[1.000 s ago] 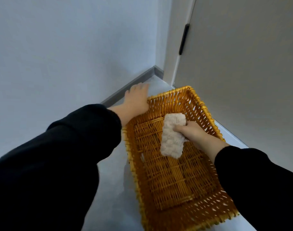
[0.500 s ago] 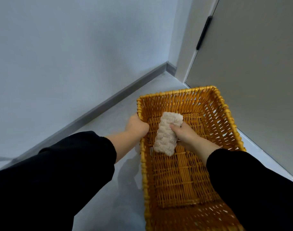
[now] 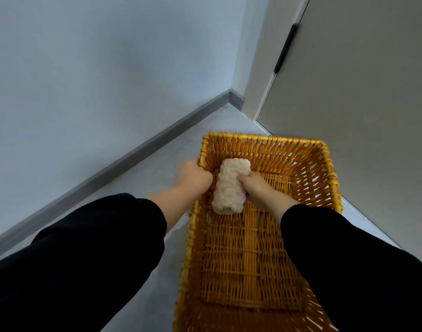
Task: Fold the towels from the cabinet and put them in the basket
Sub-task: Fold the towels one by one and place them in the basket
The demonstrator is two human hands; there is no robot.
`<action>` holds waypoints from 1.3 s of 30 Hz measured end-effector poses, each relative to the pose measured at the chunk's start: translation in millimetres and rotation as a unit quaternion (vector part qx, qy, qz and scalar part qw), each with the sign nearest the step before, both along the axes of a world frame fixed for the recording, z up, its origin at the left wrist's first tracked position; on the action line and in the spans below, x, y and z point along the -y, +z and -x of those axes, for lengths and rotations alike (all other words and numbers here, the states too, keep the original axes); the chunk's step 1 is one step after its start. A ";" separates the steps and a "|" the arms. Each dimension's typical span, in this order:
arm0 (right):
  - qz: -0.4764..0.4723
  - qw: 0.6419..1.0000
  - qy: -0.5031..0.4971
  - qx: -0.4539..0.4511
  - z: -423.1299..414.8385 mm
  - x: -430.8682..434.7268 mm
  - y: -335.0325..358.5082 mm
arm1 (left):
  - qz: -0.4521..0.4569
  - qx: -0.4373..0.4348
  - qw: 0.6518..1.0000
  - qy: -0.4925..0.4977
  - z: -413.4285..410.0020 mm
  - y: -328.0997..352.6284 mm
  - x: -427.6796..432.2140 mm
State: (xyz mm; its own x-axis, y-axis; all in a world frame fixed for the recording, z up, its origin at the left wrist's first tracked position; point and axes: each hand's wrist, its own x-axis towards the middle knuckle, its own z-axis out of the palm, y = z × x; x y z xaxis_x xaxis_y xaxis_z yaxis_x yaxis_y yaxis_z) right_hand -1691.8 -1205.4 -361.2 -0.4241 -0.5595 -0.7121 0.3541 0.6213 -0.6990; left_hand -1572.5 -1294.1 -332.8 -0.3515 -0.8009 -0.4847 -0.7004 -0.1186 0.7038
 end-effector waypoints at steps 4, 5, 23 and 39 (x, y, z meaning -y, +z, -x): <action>-0.011 0.989 0.067 -0.129 -10.0 9.2 -10.4 | 0.032 0.014 0.999 -0.016 1.2 -3.2 0.3; -0.031 0.965 0.099 -0.240 -11.0 8.0 -14.6 | 0.037 0.016 0.999 -0.019 1.3 -3.6 0.6; -0.100 0.665 0.503 -0.543 -23.2 -17.6 -49.7 | 0.072 0.016 0.997 -0.018 5.4 -0.3 5.3; -0.310 0.795 0.099 -0.512 66.6 -103.8 41.3 | -0.061 -0.036 0.997 -0.012 -12.6 21.4 -8.0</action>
State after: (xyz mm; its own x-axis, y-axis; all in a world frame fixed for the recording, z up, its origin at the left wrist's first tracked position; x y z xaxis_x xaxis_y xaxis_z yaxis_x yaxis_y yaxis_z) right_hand -1758.4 -1101.6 -319.9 -0.9062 -0.3635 -0.2161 -0.3511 0.9315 -0.0946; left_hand -1559.9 -1286.2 -311.4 -0.4073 -0.7289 -0.5502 -0.6519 -0.1898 0.7341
